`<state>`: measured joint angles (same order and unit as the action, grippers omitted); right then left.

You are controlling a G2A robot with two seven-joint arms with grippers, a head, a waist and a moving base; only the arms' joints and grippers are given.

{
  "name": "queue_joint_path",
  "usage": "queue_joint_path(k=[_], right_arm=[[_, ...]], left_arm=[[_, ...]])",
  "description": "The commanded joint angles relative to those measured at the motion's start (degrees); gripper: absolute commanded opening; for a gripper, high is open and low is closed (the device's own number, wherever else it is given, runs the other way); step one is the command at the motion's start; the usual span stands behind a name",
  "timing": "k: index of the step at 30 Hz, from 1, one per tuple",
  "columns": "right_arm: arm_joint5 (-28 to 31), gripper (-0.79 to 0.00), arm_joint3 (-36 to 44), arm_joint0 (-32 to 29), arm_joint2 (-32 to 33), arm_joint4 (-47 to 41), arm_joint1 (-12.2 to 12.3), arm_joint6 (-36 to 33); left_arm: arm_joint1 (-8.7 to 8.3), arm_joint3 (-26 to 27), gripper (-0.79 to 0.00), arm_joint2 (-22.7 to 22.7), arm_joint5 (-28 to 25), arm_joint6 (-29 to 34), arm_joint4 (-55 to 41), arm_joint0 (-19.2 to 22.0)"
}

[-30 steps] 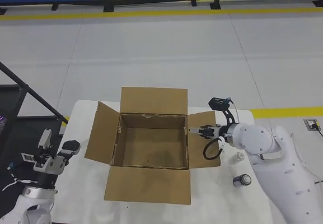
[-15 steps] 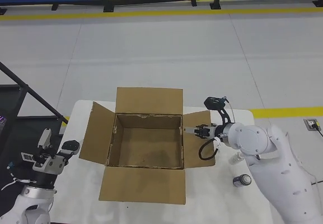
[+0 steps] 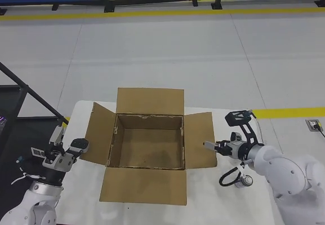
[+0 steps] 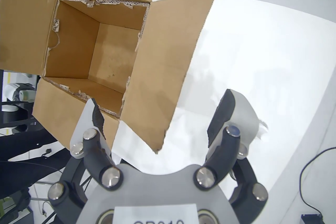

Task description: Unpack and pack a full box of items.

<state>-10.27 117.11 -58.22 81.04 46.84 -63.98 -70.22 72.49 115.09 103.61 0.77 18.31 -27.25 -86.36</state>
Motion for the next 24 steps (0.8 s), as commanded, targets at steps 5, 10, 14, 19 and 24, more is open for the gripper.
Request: queue_joint_path(k=[5, 10, 14, 19, 24], right_arm=[[0.81, 0.000, 1.70, -1.84, 1.45, 0.99, 0.39, -2.63], [0.81, 0.000, 1.70, -1.84, 1.45, 0.99, 0.39, -2.63], [1.09, 0.000, 1.82, -1.94, 1.45, 0.96, 0.39, -2.14], [7.78, 0.000, 7.50, -5.97, 2.04, 10.36, 1.29, -1.35], [10.28, 0.000, 14.59, -13.70, 4.58, 20.63, 2.19, -4.35]], left_arm=[[-0.05, 0.15, 0.000, -0.57, 0.04, -0.33, 0.67, 0.19], [-0.05, 0.15, 0.000, -0.57, 0.04, -0.33, 0.67, 0.19], [-0.05, 0.15, 0.000, -0.57, 0.04, -0.33, 0.67, 0.19], [-0.05, 0.15, 0.000, -0.57, 0.04, -0.33, 0.67, 0.19], [-0.05, 0.15, 0.000, -0.57, 0.04, -0.33, 0.67, 0.19]])
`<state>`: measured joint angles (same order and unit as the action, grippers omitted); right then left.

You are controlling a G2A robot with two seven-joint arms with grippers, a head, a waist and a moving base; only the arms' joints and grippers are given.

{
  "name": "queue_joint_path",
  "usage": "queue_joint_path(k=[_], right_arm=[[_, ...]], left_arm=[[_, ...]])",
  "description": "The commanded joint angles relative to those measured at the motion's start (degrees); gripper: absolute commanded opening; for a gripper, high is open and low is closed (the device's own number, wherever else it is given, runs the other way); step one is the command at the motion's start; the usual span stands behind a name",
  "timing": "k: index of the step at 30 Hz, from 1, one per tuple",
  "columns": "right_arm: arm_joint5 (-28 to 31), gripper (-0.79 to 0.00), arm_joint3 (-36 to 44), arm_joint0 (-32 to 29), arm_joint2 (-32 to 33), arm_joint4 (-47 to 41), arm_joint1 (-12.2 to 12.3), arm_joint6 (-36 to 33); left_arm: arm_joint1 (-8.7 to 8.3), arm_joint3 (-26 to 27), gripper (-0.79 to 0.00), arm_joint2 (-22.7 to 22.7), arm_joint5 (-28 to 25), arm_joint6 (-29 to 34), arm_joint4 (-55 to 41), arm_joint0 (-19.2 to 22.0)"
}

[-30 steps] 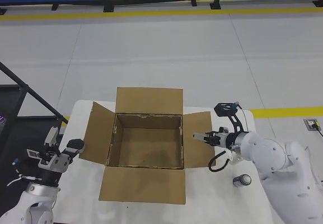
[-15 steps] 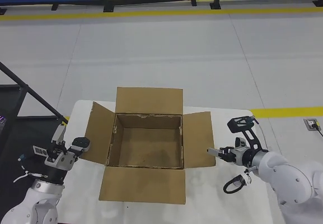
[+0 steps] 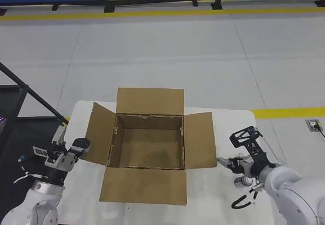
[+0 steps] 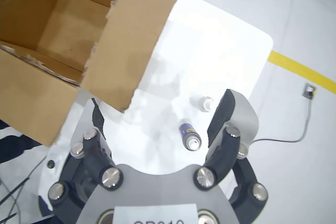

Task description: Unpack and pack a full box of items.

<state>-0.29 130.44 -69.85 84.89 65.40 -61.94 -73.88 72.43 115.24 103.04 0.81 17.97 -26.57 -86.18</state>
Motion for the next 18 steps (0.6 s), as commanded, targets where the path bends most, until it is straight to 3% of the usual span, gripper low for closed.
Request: queue_joint_path(k=[1, 8, 11, 18], right_arm=[[0.87, 0.000, 1.89, -3.77, 1.37, 3.07, 0.29, -1.73], [-0.30, 0.000, -3.11, -11.55, 6.52, 2.30, 0.49, -1.81], [2.07, 0.000, -7.02, -12.72, 8.20, -2.82, 0.49, 1.23], [2.89, 0.000, -12.69, -12.75, 7.04, -2.04, 0.54, 2.94]], left_arm=[[0.00, 0.00, 0.000, 0.00, 0.00, 0.00, 0.00, 0.00], [0.00, 0.00, 0.000, 0.00, 0.00, 0.00, 0.00, 0.00], [0.00, 0.00, 0.000, 0.00, 0.00, 0.00, 0.00, 0.00], [0.00, 0.00, 0.000, 0.00, 0.00, 0.00, 0.00, 0.00]])
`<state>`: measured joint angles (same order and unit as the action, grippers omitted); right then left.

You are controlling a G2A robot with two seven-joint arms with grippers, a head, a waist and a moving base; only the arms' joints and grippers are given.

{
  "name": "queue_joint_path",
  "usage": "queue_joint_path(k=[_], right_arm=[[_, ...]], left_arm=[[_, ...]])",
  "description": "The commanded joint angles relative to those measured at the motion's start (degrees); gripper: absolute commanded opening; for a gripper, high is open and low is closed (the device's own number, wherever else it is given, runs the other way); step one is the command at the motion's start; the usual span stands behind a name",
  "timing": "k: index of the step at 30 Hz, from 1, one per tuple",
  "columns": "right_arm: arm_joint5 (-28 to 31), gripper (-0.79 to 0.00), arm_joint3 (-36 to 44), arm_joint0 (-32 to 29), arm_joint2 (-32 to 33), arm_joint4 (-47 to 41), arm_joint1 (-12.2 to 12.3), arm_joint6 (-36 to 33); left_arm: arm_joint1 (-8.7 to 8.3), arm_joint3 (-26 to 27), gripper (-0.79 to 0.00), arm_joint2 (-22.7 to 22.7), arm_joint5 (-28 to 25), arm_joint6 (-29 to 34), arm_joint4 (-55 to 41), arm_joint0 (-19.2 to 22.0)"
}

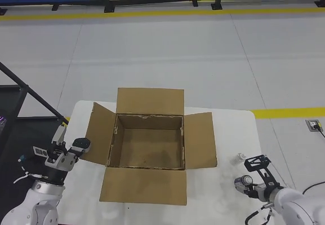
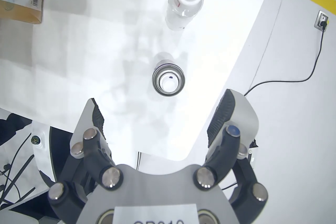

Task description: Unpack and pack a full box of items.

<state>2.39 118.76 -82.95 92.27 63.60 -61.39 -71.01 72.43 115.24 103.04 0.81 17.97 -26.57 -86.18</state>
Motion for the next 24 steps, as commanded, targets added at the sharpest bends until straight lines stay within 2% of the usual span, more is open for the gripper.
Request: queue_joint_path(k=[1, 8, 9, 11, 12, 14, 16, 20, 21, 24], right_arm=[[0.44, 0.000, -1.85, 0.76, -0.55, -0.32, 0.00, 0.34], [2.01, 0.000, -8.71, 3.52, -2.45, -1.90, -0.12, 4.38], [2.27, -0.046, -9.75, 4.04, -2.70, -2.08, -0.12, 4.58], [2.55, -0.200, -11.40, 5.07, -3.10, -2.66, -0.14, 4.80], [2.79, -0.394, -12.15, 5.53, -3.20, -2.84, -0.13, 4.89], [3.12, -0.443, -13.28, 6.21, -3.42, -3.37, -0.11, 4.84], [3.40, -0.566, -13.87, 6.68, -3.59, -3.75, -0.07, 4.50], [3.57, -0.723, -14.03, 7.02, -3.83, -4.08, 0.01, 4.11], [3.51, -0.785, -13.91, 7.01, -3.82, -4.11, 0.03, 4.03], [2.72, -0.785, -12.72, 6.79, -3.42, -3.76, 0.13, 3.88]], left_arm=[[0.00, 0.00, 0.000, 0.00, 0.00, 0.00, 0.00, 0.00], [0.00, 0.00, 0.000, 0.00, 0.00, 0.00, 0.00, 0.00], [0.00, 0.00, 0.000, 0.00, 0.00, 0.00, 0.00, 0.00], [0.00, 0.00, 0.000, 0.00, 0.00, 0.00, 0.00, 0.00], [0.00, 0.00, 0.000, 0.00, 0.00, 0.00, 0.00, 0.00], [0.00, 0.00, 0.000, 0.00, 0.00, 0.00, 0.00, 0.00], [0.00, 0.00, 0.000, 0.00, 0.00, 0.00, 0.00, 0.00], [0.00, 0.00, 0.000, 0.00, 0.00, 0.00, 0.00, 0.00], [0.00, 0.00, 0.000, 0.00, 0.00, 0.00, 0.00, 0.00], [0.00, 0.00, 0.000, 0.00, 0.00, 0.00, 0.00, 0.00]])
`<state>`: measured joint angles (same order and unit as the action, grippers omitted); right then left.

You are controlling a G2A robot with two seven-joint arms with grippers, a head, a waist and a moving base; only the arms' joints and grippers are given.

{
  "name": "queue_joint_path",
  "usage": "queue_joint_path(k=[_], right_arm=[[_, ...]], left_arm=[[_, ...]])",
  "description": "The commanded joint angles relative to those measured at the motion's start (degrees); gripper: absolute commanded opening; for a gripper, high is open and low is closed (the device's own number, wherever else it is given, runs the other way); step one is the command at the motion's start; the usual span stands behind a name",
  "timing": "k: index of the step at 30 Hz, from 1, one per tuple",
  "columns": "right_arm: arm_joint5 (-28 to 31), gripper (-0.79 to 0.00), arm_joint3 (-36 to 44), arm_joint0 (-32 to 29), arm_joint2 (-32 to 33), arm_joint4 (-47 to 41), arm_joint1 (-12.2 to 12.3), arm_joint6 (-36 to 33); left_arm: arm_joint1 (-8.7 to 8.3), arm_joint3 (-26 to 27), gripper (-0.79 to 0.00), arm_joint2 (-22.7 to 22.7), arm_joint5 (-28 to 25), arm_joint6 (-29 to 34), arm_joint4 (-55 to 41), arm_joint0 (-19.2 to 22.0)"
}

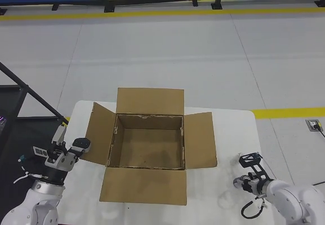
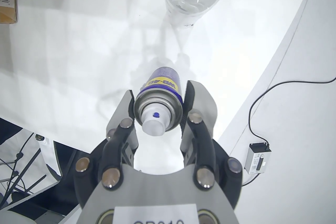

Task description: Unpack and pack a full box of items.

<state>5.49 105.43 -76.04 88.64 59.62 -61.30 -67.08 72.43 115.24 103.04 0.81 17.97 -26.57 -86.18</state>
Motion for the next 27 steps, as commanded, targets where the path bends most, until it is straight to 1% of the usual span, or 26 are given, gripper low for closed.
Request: queue_joint_path(k=[1, 5, 9, 13, 15, 17, 20, 23, 27], right_arm=[[-0.77, -0.785, 1.41, -0.29, 0.49, 0.61, 0.09, -0.14], [-2.88, -0.785, 6.96, -0.94, 2.45, 2.62, 0.35, -1.31], [-5.86, -0.785, 16.33, -0.42, 4.66, 5.41, 0.60, -4.13], [-9.04, -0.785, 25.57, 2.30, 4.88, 7.75, 0.63, -6.33], [-11.90, -0.785, 27.31, 5.04, 3.56, 8.30, 0.50, -7.87], [-13.70, -0.785, 27.60, 9.05, 0.47, 8.91, 0.29, -8.37], [-15.81, -0.785, 24.98, 16.65, -6.43, 9.56, -0.30, -8.49], [-17.86, -0.785, 20.76, 25.04, -14.42, 8.76, -1.38, -7.76], [-23.01, -0.785, 12.35, 36.25, -25.33, 8.77, -3.61, -7.29]], left_arm=[[0.00, 0.00, 0.000, 0.00, 0.00, 0.00, 0.00, 0.00], [0.01, 0.05, 0.000, -0.07, -0.06, -0.11, -0.21, -0.09], [-0.05, 0.03, 0.000, 0.43, -0.46, 0.20, -0.48, -0.60], [-0.10, -0.10, 0.000, 0.94, -0.86, 0.50, -0.95, -1.33], [-0.11, -0.13, 0.000, 1.05, -1.16, 0.74, -1.16, -1.86], [-0.11, -0.22, 0.000, 1.19, -1.46, 0.84, -1.56, -2.43], [-0.08, -0.23, 0.000, 1.60, -1.90, 0.85, -2.50, -3.44], [-0.09, -0.03, 0.000, 2.46, -2.11, 1.17, -3.49, -4.56], [-0.04, 0.10, 0.000, 3.74, -3.10, 0.49, -4.73, -5.89]])
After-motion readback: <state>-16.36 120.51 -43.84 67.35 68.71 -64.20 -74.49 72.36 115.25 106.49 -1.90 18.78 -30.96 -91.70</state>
